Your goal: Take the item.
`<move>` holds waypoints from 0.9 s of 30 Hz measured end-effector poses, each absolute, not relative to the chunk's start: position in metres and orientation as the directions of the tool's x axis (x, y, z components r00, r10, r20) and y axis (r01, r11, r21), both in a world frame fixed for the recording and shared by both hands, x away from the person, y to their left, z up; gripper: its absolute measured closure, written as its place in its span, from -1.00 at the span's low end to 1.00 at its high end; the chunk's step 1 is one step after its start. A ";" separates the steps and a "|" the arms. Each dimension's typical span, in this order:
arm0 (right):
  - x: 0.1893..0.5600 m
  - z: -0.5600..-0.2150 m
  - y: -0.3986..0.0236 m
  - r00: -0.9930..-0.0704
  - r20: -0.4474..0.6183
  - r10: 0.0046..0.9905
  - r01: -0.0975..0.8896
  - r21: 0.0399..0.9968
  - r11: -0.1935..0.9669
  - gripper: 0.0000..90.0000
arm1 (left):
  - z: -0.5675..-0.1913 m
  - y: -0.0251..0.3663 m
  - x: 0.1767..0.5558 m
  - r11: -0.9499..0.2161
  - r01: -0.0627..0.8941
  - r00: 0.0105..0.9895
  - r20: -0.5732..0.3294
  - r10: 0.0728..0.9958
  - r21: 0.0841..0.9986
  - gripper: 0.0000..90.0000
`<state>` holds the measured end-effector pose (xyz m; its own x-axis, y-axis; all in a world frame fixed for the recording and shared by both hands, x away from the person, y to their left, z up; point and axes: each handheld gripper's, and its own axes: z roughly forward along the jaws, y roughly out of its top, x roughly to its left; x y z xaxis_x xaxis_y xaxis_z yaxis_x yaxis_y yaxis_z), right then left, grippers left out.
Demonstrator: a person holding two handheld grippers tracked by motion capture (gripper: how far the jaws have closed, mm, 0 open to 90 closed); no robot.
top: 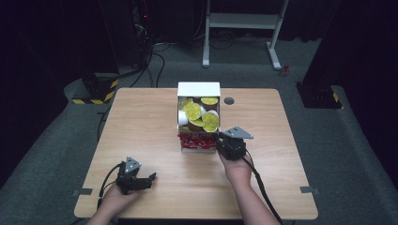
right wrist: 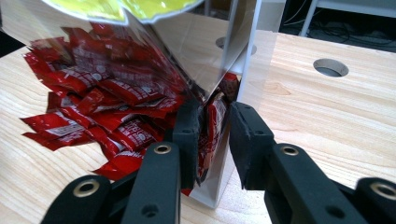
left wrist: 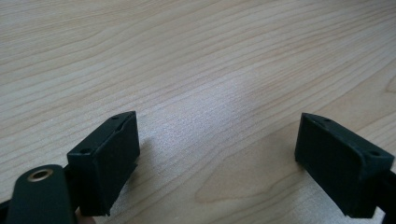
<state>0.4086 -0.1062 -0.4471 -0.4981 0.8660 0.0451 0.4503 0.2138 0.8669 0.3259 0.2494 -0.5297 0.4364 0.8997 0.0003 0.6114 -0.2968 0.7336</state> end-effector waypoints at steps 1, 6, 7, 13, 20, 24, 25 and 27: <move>0.410 -0.448 -0.106 -0.497 0.043 0.867 0.444 0.871 0.212 0.68 | -0.530 0.249 0.326 -0.297 0.611 0.436 0.000 0.900 0.734 -0.69; 0.412 -0.449 -0.106 -0.489 0.042 0.871 0.453 0.866 0.213 0.73 | -0.530 0.249 0.326 -0.296 0.611 0.436 0.000 0.900 0.734 -0.69; 0.413 -0.449 -0.106 -0.491 0.043 0.870 0.455 0.865 0.213 0.73 | -0.530 0.249 0.326 -0.297 0.611 0.436 0.000 0.900 0.734 -0.69; 0.414 -0.451 -0.106 -0.487 0.042 0.872 0.455 0.865 0.213 0.72 | -0.530 0.249 0.326 -0.297 0.611 0.436 0.000 0.900 0.733 -0.69; 0.414 -0.453 -0.105 -0.486 0.045 0.873 0.452 0.868 0.207 0.78 | -0.530 0.249 0.326 -0.297 0.612 0.437 0.000 0.900 0.733 -0.68; 0.413 -0.453 -0.103 -0.486 0.045 0.873 0.447 0.871 0.204 0.87 | -0.530 0.249 0.326 -0.297 0.611 0.437 0.000 0.900 0.733 -0.69; 0.413 -0.453 -0.103 -0.486 0.045 0.873 0.447 0.871 0.204 0.87 | -0.530 0.249 0.326 -0.297 0.611 0.436 0.000 0.900 0.734 -0.69; 0.413 -0.454 -0.103 -0.487 0.045 0.872 0.444 0.872 0.203 0.89 | -0.530 0.249 0.326 -0.296 0.612 0.436 0.000 0.900 0.734 -0.69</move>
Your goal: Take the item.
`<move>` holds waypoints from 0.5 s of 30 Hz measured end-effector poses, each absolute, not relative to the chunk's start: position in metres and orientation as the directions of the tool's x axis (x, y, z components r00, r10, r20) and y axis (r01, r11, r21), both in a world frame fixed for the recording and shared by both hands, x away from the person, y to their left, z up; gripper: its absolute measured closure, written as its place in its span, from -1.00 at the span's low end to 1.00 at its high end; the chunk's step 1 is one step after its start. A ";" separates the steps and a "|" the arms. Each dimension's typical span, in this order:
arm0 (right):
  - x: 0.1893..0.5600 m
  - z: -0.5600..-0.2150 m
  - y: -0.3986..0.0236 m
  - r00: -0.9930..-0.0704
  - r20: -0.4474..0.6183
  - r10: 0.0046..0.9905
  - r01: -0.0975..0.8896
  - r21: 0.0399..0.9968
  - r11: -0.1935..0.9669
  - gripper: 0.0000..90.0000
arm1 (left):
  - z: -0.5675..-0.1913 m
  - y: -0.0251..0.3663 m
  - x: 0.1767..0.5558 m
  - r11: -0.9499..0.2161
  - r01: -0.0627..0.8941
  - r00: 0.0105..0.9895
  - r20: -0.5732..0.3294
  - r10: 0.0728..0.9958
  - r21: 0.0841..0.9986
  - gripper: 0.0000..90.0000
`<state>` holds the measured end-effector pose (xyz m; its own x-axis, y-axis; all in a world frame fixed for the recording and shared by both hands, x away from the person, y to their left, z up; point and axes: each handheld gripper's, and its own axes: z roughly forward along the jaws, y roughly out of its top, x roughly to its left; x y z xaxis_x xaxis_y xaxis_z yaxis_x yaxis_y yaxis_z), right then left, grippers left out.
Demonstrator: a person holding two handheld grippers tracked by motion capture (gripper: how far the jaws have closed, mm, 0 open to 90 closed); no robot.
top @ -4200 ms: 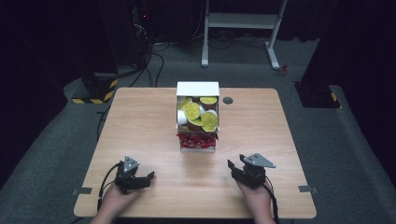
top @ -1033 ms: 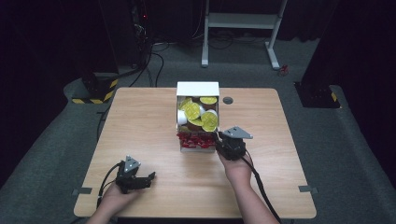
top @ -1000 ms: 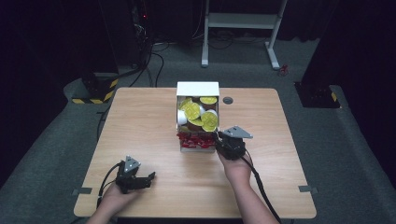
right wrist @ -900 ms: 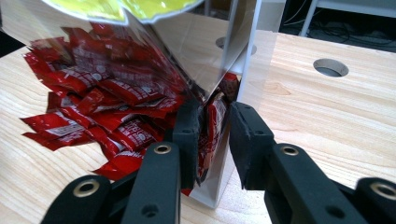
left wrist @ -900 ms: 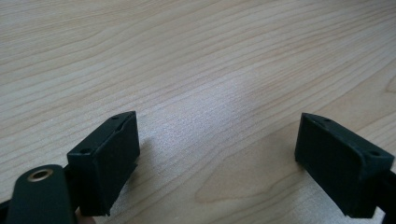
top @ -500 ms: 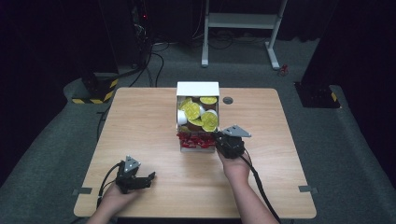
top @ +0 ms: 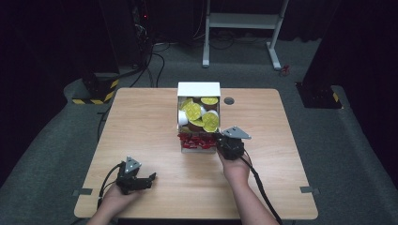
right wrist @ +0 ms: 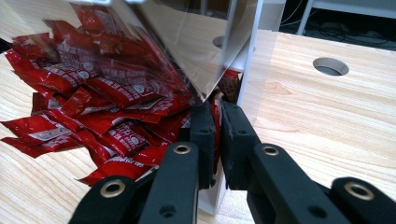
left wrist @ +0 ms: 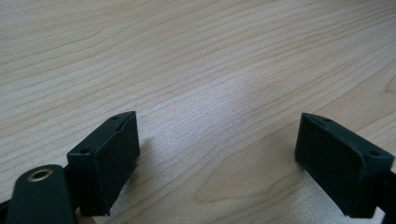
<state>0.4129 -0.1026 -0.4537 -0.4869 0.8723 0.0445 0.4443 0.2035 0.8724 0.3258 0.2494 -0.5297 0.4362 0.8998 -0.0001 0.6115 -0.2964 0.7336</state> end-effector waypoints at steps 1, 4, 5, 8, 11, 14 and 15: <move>0.413 -0.454 -0.103 -0.487 0.045 0.872 0.444 0.872 0.203 0.89 | -0.530 0.249 0.326 -0.296 0.612 0.436 0.000 0.900 0.734 -0.69; 0.413 -0.453 -0.104 -0.491 0.054 0.869 0.450 0.870 0.200 0.90 | -0.530 0.249 0.326 -0.297 0.612 0.437 0.000 0.900 0.733 -0.69; 0.413 -0.453 -0.104 -0.491 0.054 0.869 0.450 0.870 0.200 0.90 | -0.530 0.249 0.326 -0.297 0.612 0.437 0.000 0.900 0.733 -0.68; 0.410 -0.452 -0.105 -0.499 0.062 0.865 0.445 0.874 0.194 0.90 | -0.530 0.250 0.326 -0.297 0.612 0.437 0.000 0.900 0.733 -0.68; 0.406 -0.451 -0.107 -0.502 0.059 0.863 0.441 0.876 0.197 0.90 | -0.530 0.250 0.326 -0.297 0.612 0.437 0.000 0.900 0.733 -0.68; 0.404 -0.451 -0.107 -0.502 0.060 0.863 0.441 0.876 0.195 0.90 | -0.530 0.249 0.326 -0.296 0.612 0.437 0.000 0.900 0.734 -0.68; 0.402 -0.450 -0.108 -0.503 0.063 0.862 0.439 0.878 0.192 0.90 | -0.530 0.249 0.326 -0.296 0.612 0.437 -0.001 0.900 0.734 -0.68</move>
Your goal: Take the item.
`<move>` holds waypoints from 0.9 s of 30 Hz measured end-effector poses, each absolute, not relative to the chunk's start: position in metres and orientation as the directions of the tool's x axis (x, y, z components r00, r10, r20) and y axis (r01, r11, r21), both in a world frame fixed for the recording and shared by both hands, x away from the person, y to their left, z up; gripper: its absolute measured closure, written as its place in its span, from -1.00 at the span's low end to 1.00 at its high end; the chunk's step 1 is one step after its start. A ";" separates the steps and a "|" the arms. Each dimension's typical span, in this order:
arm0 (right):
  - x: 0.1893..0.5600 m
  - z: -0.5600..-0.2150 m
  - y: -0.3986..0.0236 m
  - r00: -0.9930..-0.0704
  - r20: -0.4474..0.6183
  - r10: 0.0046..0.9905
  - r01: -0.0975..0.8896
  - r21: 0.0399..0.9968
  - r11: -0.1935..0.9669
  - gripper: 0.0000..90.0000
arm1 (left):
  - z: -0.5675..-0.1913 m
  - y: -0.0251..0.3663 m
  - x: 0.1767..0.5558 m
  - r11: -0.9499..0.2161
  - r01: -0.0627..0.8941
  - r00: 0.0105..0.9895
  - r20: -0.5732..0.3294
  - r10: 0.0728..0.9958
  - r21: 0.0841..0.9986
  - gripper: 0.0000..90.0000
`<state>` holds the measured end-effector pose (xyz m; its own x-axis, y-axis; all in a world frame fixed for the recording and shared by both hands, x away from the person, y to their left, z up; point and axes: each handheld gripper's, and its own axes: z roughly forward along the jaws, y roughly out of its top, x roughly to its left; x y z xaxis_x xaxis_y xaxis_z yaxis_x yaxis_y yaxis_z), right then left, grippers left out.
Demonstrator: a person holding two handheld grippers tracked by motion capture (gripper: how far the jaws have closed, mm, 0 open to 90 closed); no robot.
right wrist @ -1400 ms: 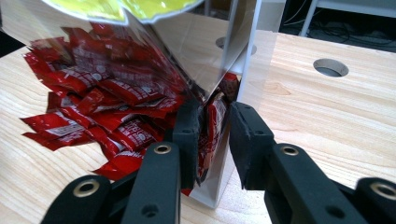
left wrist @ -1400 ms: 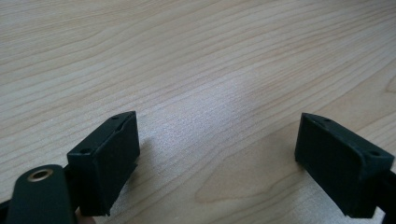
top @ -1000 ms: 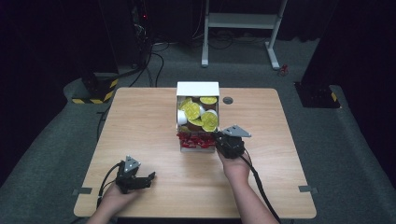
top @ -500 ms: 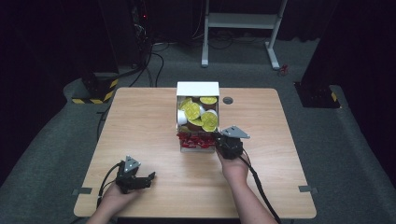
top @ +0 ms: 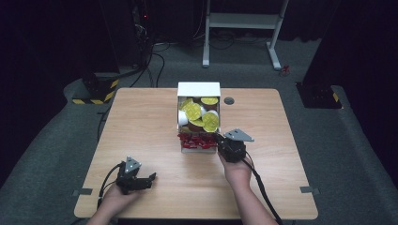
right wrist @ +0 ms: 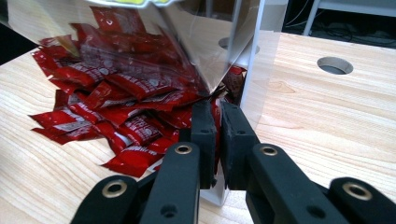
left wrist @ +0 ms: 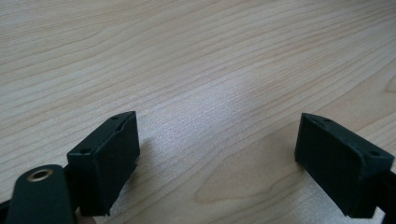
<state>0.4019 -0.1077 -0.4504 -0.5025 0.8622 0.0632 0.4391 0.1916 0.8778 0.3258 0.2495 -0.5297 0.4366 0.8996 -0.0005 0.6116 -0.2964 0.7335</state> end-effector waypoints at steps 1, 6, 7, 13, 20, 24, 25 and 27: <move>0.401 -0.450 -0.108 -0.504 0.060 0.862 0.437 0.878 0.195 0.90 | -0.530 0.249 0.326 -0.297 0.612 0.437 0.000 0.900 0.734 -0.69; 0.396 -0.450 -0.110 -0.506 0.065 0.860 0.433 0.882 0.188 0.90 | -0.530 0.249 0.326 -0.297 0.612 0.437 0.000 0.900 0.734 -0.68; 0.395 -0.450 -0.110 -0.504 0.068 0.861 0.435 0.881 0.185 0.90 | -0.530 0.249 0.326 -0.296 0.612 0.436 -0.001 0.900 0.734 -0.69; 0.392 -0.449 -0.112 -0.507 0.071 0.859 0.431 0.884 0.182 0.90 | -0.530 0.249 0.326 -0.296 0.611 0.437 0.000 0.900 0.734 -0.69; 0.387 -0.448 -0.113 -0.508 0.074 0.858 0.426 0.887 0.176 0.90 | -0.530 0.249 0.326 -0.296 0.611 0.437 0.000 0.900 0.734 -0.68; 0.385 -0.447 -0.114 -0.509 0.074 0.858 0.424 0.889 0.175 0.90 | -0.530 0.249 0.326 -0.297 0.611 0.437 0.000 0.900 0.733 -0.68; 0.384 -0.447 -0.114 -0.512 0.073 0.856 0.420 0.890 0.175 0.90 | -0.530 0.249 0.326 -0.296 0.611 0.437 -0.001 0.900 0.734 -0.68; 0.382 -0.446 -0.115 -0.511 0.073 0.857 0.418 0.892 0.173 0.90 | -0.530 0.249 0.326 -0.297 0.612 0.437 0.000 0.900 0.734 -0.69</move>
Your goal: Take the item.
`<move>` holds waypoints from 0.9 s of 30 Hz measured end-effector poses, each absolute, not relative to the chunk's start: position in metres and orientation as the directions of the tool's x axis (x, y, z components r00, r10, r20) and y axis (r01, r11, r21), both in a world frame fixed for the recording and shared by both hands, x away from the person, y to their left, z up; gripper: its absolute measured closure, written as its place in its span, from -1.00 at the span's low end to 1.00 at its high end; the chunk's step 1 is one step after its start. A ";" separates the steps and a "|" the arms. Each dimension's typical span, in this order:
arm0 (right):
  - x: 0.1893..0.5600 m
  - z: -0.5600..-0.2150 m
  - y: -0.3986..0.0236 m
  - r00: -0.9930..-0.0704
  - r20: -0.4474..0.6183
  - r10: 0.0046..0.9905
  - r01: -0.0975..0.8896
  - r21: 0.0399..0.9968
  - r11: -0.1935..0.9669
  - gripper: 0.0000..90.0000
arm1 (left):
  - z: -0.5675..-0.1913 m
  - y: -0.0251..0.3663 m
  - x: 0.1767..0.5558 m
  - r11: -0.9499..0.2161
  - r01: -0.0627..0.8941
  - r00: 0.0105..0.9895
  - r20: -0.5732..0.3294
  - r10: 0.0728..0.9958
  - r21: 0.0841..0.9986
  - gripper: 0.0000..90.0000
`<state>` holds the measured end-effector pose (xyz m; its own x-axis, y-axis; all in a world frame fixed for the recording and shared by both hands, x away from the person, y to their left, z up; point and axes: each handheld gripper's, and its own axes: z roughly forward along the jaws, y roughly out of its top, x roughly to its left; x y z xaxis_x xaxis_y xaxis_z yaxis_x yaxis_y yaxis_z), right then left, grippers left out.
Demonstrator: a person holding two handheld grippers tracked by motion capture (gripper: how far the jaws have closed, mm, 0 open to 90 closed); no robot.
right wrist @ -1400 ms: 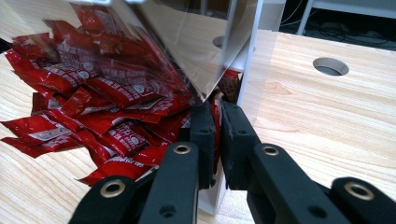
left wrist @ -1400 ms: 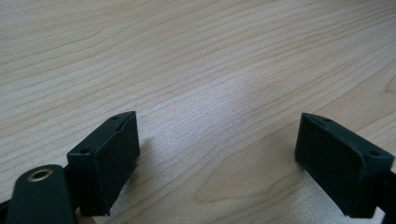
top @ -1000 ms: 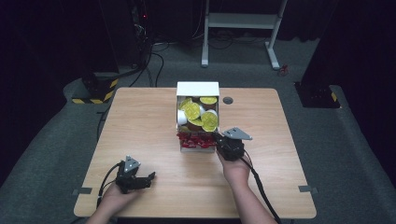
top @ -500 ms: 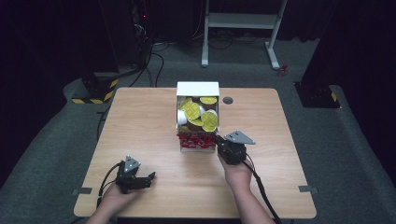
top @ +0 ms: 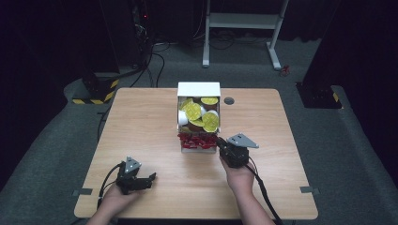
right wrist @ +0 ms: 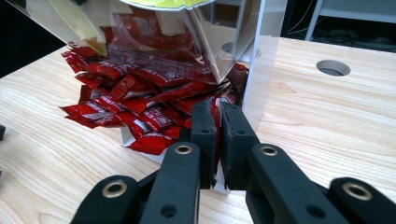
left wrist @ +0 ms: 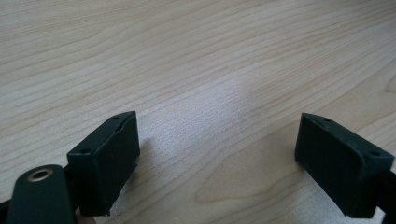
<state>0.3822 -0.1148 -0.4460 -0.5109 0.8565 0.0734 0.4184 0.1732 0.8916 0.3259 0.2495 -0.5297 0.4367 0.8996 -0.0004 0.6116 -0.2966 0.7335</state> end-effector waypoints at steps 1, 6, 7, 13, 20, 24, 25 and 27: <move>0.381 -0.446 -0.115 -0.510 0.073 0.857 0.417 0.893 0.172 0.90 | -0.530 0.249 0.326 -0.297 0.611 0.437 0.000 0.900 0.734 -0.69; 0.376 -0.443 -0.118 -0.512 0.082 0.855 0.409 0.898 0.159 0.90 | -0.530 0.249 0.326 -0.296 0.612 0.436 -0.001 0.900 0.734 -0.68; 0.374 -0.442 -0.119 -0.511 0.084 0.855 0.410 0.898 0.157 0.91 | -0.530 0.250 0.326 -0.297 0.611 0.437 0.000 0.899 0.734 -0.69; 0.369 -0.441 -0.122 -0.516 0.088 0.852 0.402 0.903 0.150 0.91 | -0.530 0.250 0.326 -0.299 0.611 0.439 0.001 0.899 0.733 -0.68; 0.360 -0.439 -0.127 -0.523 0.091 0.847 0.390 0.910 0.142 0.91 | -0.530 0.250 0.326 -0.300 0.611 0.439 0.001 0.899 0.732 -0.68; 0.356 -0.438 -0.129 -0.525 0.099 0.845 0.387 0.912 0.133 0.91 | -0.530 0.250 0.326 -0.300 0.611 0.439 0.002 0.899 0.732 -0.69; 0.355 -0.438 -0.130 -0.526 0.100 0.845 0.385 0.913 0.132 0.91 | -0.530 0.250 0.326 -0.300 0.611 0.439 0.002 0.899 0.732 -0.68; 0.353 -0.437 -0.131 -0.525 0.101 0.845 0.385 0.913 0.131 0.91 | -0.530 0.249 0.326 -0.297 0.611 0.437 0.000 0.899 0.734 -0.68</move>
<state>0.3529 -0.1306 -0.4370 -0.5250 0.8452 0.1005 0.3853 0.1307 0.9135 0.3259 0.2494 -0.5297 0.4370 0.8995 -0.0001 0.6111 -0.2968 0.7338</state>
